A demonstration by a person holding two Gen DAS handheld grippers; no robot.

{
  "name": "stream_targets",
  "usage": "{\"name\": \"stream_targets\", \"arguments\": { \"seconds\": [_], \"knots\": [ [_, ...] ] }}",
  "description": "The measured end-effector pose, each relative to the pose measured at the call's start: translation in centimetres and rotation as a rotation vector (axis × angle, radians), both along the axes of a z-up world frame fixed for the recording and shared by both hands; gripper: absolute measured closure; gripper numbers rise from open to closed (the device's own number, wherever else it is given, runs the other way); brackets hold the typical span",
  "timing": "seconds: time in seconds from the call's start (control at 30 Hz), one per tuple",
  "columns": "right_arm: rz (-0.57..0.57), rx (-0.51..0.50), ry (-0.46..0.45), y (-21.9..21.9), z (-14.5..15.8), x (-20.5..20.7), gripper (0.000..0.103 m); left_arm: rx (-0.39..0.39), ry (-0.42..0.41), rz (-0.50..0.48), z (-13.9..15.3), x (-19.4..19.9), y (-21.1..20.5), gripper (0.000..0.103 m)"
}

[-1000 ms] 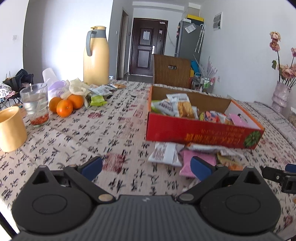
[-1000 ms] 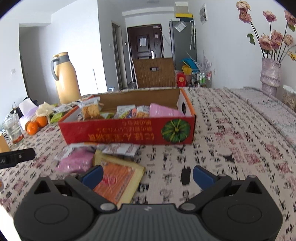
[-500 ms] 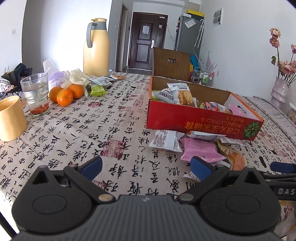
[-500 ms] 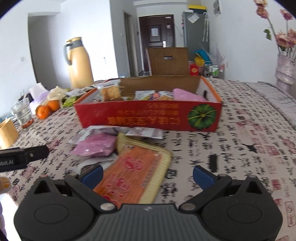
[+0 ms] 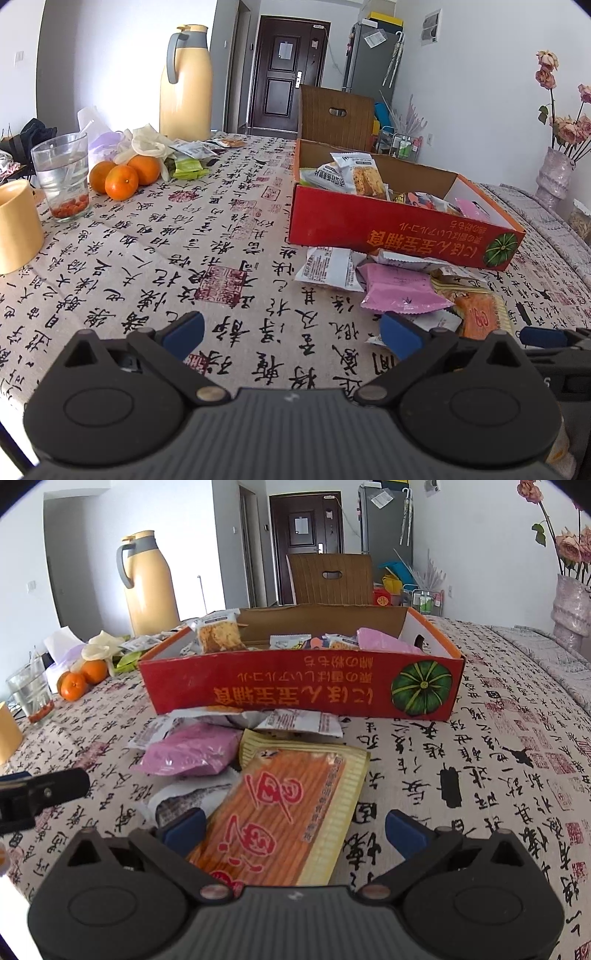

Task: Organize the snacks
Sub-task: 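Grasp the large orange-and-yellow packet with the right tool and lift it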

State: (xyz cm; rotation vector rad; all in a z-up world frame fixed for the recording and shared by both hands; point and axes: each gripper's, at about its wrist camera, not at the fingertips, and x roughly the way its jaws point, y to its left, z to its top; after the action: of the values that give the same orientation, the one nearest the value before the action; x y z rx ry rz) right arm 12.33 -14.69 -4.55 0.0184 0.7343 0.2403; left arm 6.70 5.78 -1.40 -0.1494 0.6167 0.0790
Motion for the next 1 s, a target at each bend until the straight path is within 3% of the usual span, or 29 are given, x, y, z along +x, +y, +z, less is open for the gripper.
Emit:
{"name": "stream_targets", "arguments": {
  "seconds": [0.2, 0.43, 0.57, 1.0],
  "knots": [
    [0.034, -0.040, -0.018, 1.4, 0.3, -0.7, 0.000, -0.003, 0.010, -0.005, -0.2, 0.1, -0.3, 0.000],
    [0.036, -0.014, 0.022, 1.3, -0.7, -0.2, 0.003, -0.001, 0.009, -0.008, -0.2, -0.1, -0.4, 0.000],
    [0.038, -0.004, 0.007, 0.5, -0.4, -0.5, 0.027, -0.002, 0.011, -0.008, -0.2, -0.2, -0.4, 0.000],
    [0.094, 0.072, -0.021, -2.5, 0.2, -1.9, 0.074, 0.000, 0.021, -0.021, -0.3, 0.0, -1.1, 0.000]
  ]
}}
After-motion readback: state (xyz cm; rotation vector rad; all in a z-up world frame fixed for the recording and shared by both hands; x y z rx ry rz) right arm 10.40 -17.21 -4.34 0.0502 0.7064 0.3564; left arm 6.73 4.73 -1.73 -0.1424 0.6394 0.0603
